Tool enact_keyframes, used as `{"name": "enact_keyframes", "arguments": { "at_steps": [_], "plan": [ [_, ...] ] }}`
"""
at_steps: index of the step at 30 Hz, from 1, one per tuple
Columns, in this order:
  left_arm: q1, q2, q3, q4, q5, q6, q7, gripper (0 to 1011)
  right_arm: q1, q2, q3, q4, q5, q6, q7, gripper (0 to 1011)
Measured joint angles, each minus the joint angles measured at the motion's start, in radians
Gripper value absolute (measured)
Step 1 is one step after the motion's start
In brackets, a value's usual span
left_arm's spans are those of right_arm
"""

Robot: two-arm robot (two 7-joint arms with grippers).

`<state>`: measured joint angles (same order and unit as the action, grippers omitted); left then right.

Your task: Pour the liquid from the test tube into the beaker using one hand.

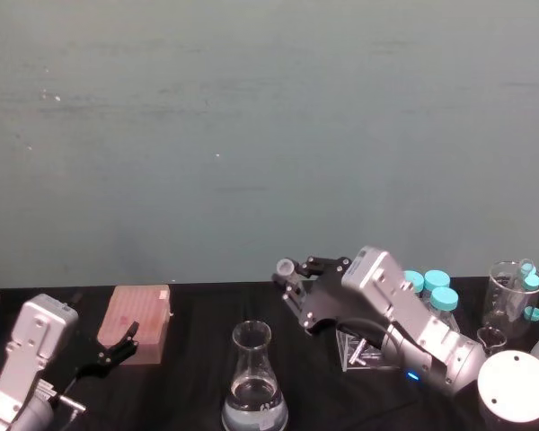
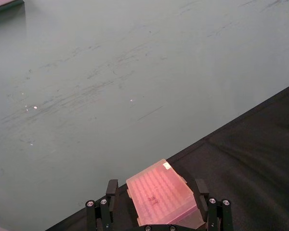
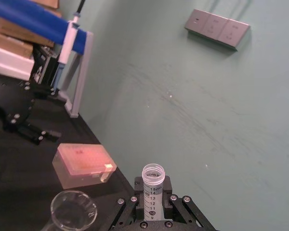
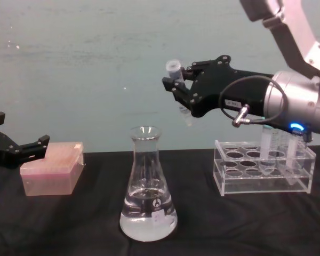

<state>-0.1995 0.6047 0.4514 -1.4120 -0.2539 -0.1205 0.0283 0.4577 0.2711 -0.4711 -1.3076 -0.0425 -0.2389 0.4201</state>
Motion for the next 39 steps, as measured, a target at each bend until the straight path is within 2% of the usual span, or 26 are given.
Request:
{"name": "enact_keyframes", "arguments": {
  "at_steps": [8, 18, 24, 39],
  "plan": [
    [0.000, 0.000, 0.000, 0.000, 0.000, 0.000, 0.000, 1000, 0.011, 0.021, -0.029, 0.009, -0.071, -0.039, -0.021, 204],
    [0.000, 0.000, 0.000, 0.000, 0.000, 0.000, 0.000, 1000, 0.018, 0.039, -0.043, 0.011, -0.152, -0.071, -0.062, 204],
    [0.000, 0.000, 0.000, 0.000, 0.000, 0.000, 0.000, 1000, 0.025, 0.045, -0.051, 0.026, -0.192, -0.084, -0.077, 204],
    [0.000, 0.000, 0.000, 0.000, 0.000, 0.000, 0.000, 1000, 0.047, 0.052, -0.099, 0.062, -0.308, -0.112, -0.110, 204]
  ]
}}
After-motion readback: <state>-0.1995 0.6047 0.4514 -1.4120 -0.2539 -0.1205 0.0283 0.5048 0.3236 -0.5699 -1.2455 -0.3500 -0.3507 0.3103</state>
